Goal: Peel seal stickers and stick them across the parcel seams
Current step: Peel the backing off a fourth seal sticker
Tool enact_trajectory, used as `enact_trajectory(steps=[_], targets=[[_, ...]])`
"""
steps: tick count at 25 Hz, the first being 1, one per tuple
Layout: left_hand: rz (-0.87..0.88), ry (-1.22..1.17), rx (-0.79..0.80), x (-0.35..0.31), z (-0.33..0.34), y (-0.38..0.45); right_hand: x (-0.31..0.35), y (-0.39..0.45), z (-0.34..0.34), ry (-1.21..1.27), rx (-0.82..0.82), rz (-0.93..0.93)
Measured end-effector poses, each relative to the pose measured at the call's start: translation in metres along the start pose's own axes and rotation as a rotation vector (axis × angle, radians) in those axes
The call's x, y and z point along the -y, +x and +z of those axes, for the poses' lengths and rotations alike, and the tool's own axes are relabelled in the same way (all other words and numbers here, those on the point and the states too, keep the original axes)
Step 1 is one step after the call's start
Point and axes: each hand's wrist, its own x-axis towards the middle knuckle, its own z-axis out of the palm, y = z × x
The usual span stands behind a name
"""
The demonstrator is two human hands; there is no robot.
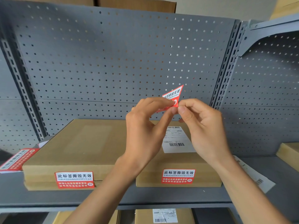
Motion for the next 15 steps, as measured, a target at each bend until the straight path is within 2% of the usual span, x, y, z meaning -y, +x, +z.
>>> enact_trajectory(steps=[9, 15], targets=[[0.007, -0.011, 0.014, 0.009, 0.001, 0.000, -0.004, 0.004, 0.003, -0.037, 0.010, -0.019], [0.170, 0.070, -0.033, 0.020, 0.002, 0.003, 0.002, 0.003, 0.002, 0.132, 0.020, 0.043]])
